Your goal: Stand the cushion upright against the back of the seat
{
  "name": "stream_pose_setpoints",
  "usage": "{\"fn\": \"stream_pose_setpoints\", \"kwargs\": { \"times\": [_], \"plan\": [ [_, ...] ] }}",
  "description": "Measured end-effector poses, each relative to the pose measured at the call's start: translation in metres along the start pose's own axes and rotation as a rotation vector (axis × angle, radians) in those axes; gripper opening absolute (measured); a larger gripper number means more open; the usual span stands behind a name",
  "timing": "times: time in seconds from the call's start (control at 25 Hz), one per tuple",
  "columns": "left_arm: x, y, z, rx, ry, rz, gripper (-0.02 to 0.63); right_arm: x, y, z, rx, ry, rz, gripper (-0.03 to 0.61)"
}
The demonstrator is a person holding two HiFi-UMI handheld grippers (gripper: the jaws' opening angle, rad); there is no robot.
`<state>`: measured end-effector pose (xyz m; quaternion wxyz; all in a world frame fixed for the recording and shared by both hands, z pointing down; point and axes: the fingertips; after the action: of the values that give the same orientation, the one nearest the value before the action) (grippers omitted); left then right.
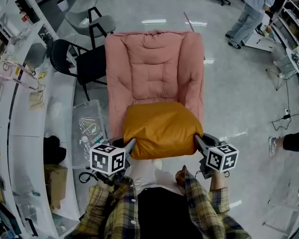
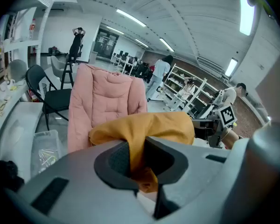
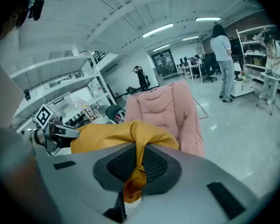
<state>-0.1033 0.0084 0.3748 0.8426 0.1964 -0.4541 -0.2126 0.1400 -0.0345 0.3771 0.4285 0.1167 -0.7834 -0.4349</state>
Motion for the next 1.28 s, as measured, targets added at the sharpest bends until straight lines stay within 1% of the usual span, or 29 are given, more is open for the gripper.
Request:
{"fn": "stream_pose_setpoints", "kwargs": {
  "times": [0.24,0.48,0.64,0.8,1.04,1.28],
  "plan": [
    [0.009,-0.036,0.013,-0.01,0.009,-0.041,0.067,0.023,-0.03,-0.009,-0.01,0.0,-0.008,0.038],
    [0.035,-0.069,0.041,-0.035,0.012,-0.025,0.074,0.063,-0.046,-0.024,0.003,0.009,0.024,0.038],
    [0.062,-0.108,0.06,-0.048,0.028,-0.009,0.077,0.099,-0.068,-0.047,0.027,0.02,0.038,0.038],
    [0.089,-0.153,0.077,-0.043,0.043,0.019,0.087,0.136,-0.1,-0.073,0.061,0.024,0.043,0.04],
    [0.136,-0.217,0.097,-0.034,0.051,0.071,0.101,0.195,-0.145,-0.121,0.076,0.026,0.091,0.04],
    [0.174,-0.266,0.127,-0.062,0.056,0.101,0.113,0.249,-0.175,-0.154,0.122,0.032,0.091,0.04]
  ]
}}
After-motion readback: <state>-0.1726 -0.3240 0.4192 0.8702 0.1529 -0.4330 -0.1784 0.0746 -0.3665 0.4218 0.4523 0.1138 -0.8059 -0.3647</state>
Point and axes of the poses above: the fingertips, and each gripper's own axes: x forward along the fingers, z to its left, y out of its underside, and after that the axes turned 11 degrees about -x, right-handed
